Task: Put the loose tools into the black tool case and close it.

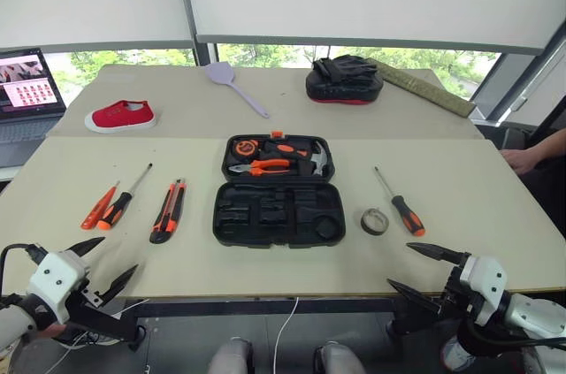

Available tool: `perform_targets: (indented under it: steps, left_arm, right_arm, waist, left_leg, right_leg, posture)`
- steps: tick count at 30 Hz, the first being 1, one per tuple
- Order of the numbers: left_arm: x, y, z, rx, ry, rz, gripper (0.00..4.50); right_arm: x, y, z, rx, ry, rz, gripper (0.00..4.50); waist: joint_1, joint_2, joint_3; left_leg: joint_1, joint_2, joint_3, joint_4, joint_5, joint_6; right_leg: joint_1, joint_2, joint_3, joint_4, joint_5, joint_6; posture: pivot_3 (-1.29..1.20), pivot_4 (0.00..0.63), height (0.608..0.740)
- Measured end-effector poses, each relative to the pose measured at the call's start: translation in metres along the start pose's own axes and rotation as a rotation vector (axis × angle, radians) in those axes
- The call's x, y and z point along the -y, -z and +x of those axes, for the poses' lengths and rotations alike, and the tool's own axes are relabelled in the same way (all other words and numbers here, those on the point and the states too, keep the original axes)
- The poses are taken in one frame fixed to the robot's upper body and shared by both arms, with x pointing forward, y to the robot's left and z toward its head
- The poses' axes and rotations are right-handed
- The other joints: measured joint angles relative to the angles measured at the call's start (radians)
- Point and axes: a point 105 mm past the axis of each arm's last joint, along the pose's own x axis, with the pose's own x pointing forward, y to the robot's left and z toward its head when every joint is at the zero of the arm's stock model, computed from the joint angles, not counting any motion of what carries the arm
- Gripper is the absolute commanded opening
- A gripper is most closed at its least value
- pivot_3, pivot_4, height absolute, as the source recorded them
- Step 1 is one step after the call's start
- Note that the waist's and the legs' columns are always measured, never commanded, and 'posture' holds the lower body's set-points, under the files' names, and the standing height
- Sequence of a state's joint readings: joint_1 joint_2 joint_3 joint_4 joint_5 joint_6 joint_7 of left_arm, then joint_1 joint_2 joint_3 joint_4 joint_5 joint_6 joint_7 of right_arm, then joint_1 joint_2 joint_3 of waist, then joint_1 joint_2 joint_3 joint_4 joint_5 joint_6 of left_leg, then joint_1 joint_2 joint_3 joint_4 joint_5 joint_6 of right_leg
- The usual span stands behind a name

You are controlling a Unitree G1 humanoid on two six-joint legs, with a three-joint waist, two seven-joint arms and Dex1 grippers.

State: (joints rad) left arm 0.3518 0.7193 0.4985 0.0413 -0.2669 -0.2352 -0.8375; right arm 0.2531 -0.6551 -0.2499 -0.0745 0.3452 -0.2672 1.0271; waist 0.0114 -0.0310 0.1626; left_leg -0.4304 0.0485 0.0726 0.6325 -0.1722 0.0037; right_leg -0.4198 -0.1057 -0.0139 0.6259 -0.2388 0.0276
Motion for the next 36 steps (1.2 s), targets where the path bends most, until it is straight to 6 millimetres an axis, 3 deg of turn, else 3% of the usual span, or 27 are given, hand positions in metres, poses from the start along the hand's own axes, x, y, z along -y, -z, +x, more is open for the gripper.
perform_targets:
  steps: [2,4,8,10,13,17,20,24,26,33,36]
  left_arm:
    - [-0.001,0.000,0.000,0.002,-0.008,-0.014,4.50]
    - [-0.017,0.004,-0.005,0.019,-0.128,-0.150,4.50]
    - [-0.047,0.017,-0.029,0.039,-0.390,-0.413,4.50]
    - [-0.052,0.027,-0.039,0.011,-0.470,-0.483,4.50]
    - [-0.050,0.049,-0.054,-0.076,-0.537,-0.589,4.50]
    - [-0.048,0.053,-0.054,-0.085,-0.541,-0.660,4.50]
    - [-0.058,0.039,-0.041,-0.035,-0.536,-0.684,4.50]
    - [-0.093,-0.002,-0.018,-0.037,-0.489,-0.616,4.50]
    - [-0.101,-0.017,-0.005,-0.086,-0.458,-0.598,4.50]
    - [-0.076,-0.038,0.054,-0.262,-0.287,-0.623,4.50]
    - [-0.073,-0.038,0.068,-0.308,-0.274,-0.616,4.50]
  right_arm:
    - [0.000,0.000,0.000,0.000,0.003,0.003,4.41]
    - [0.001,-0.010,0.009,0.045,0.021,0.019,4.41]
    - [0.013,-0.068,0.034,0.314,0.040,0.064,4.41]
    - [0.018,-0.083,0.037,0.384,0.067,0.064,4.41]
    - [0.020,-0.094,0.043,0.442,0.091,0.064,4.41]
    - [0.017,-0.096,0.046,0.446,0.077,0.050,4.41]
    - [0.018,-0.099,0.047,0.453,0.070,0.027,4.41]
    - [0.018,-0.101,0.048,0.460,0.040,0.011,4.41]
    - [0.015,-0.099,0.049,0.457,0.023,0.015,4.41]
    - [0.012,-0.090,0.051,0.434,-0.016,0.033,4.41]
    - [0.012,-0.085,0.050,0.421,-0.018,0.035,4.41]
  waist:
    - [0.000,0.000,0.000]
    - [-0.002,0.000,0.000]
    - [-0.013,-0.001,0.000]
    - [-0.012,-0.003,-0.001]
    - [-0.009,-0.006,-0.003]
    - [0.004,-0.007,-0.004]
    - [0.007,-0.009,-0.005]
    - [0.006,-0.013,-0.007]
    - [0.004,-0.012,-0.007]
    - [-0.003,-0.012,-0.007]
    - [-0.006,-0.012,-0.007]
  left_leg:
    - [0.000,0.000,0.000,0.000,0.000,0.000]
    - [0.000,0.001,-0.001,0.000,0.000,0.000]
    - [0.001,0.002,-0.005,0.001,0.000,0.001]
    - [0.001,0.002,-0.004,0.001,0.000,0.001]
    - [0.000,0.002,0.000,0.001,0.000,0.000]
    - [0.001,0.002,0.001,0.001,0.000,-0.001]
    - [0.000,0.002,0.000,0.002,-0.001,-0.002]
    - [0.001,0.003,0.000,0.001,0.000,-0.003]
    - [0.001,0.003,0.000,0.001,0.000,-0.003]
    - [0.000,0.003,0.003,0.001,0.002,0.001]
    - [0.000,0.004,0.003,0.001,0.002,0.002]
  right_leg:
    - [0.000,0.000,0.000,0.000,0.000,0.000]
    - [0.000,0.000,0.000,0.002,0.000,0.000]
    - [0.000,0.001,0.000,0.004,0.002,0.000]
    - [0.000,0.001,0.000,0.004,0.002,0.001]
    - [-0.001,0.001,-0.001,0.003,0.002,0.001]
    - [-0.002,-0.001,-0.003,0.002,0.002,-0.001]
    - [-0.002,-0.001,-0.004,0.002,0.003,-0.002]
    - [-0.002,-0.001,-0.007,0.003,0.004,-0.004]
    - [-0.001,-0.001,-0.006,0.003,0.004,-0.004]
    - [0.000,0.006,0.000,0.004,0.009,-0.001]
    - [-0.001,0.009,0.002,0.004,0.009,-0.003]
  posture:
    - [0.00,0.150,0.740]
    - [0.00,0.150,0.740]
    - [0.00,0.150,0.740]
    - [0.00,0.150,0.740]
    - [0.00,0.150,0.740]
    - [0.00,0.150,0.740]
    - [0.00,0.150,0.740]
    - [0.00,0.150,0.740]
    - [0.00,0.150,0.740]
    - [0.00,0.150,0.740]
    - [0.00,0.150,0.740]
